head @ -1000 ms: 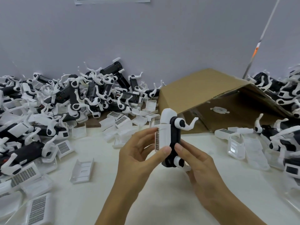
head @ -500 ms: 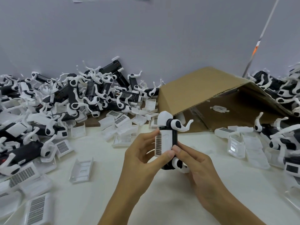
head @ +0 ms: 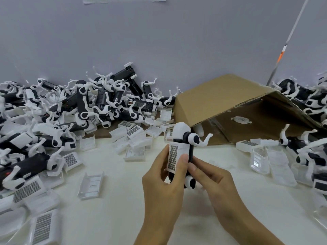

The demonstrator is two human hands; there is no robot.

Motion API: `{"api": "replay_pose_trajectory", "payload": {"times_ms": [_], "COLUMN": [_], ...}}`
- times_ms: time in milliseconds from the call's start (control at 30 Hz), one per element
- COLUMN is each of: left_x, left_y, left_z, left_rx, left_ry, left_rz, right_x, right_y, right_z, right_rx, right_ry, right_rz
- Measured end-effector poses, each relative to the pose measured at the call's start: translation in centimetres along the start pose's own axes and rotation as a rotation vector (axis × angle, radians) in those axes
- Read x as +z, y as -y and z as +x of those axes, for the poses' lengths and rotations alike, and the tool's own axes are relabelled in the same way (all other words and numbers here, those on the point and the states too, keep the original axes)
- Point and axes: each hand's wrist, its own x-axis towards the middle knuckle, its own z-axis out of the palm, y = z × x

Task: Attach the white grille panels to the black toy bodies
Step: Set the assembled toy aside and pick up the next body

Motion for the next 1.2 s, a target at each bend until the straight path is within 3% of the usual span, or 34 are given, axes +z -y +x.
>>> {"api": "replay_pose_trajectory", "payload": {"times_ms": [133,333,433,533,667,767,967,1200], "left_x": [-0.3,-0.1,-0.7,-0.9,-0.6,-0.8,-1.1,-0.2], "left_y": [-0.1,0.7,0.1,-0.4,-0.3,-0.1,-0.2,-0.2], "left_z": [0.2,-0.1,0.4,0.9,0.9,1.0,1.2,0.2], "left_rx": [-0.037,0.235,0.093,-0.047,-0.152,-0.209,-0.162,-0.029], "left_ry": [-0.018,0.191,0.296,0.28,0.265,0.379,0.344,0.245], "left_rz": [-0.057,0.367,0.223,-0.004,-0.03,-0.031,-0.042,-0.004], "right_x": [-0.3,0.0,-0.4,-0.6,-0.6,-0.6,-0.4,-0.4], "right_y": [-0.1,-0.2,0.1,0.1,-0.8,-1.0,-0.6,0.0], "right_z": [0.2,0.2,0.4,0.4,0.2,0.1,0.1,-0.4], "right_rx": [-0.006,0.037,0.04,0.018,-0.065,-0.091,-0.104,-0.195], "right_ry": [-0.047,-0.059,-0.105,-0.175,-0.281,-0.294,-0.194,-0.253], "right_rz": [-0.075,0.005,0.035,-0.01,-0.149,-0.15,-0.128,-0.134]}}
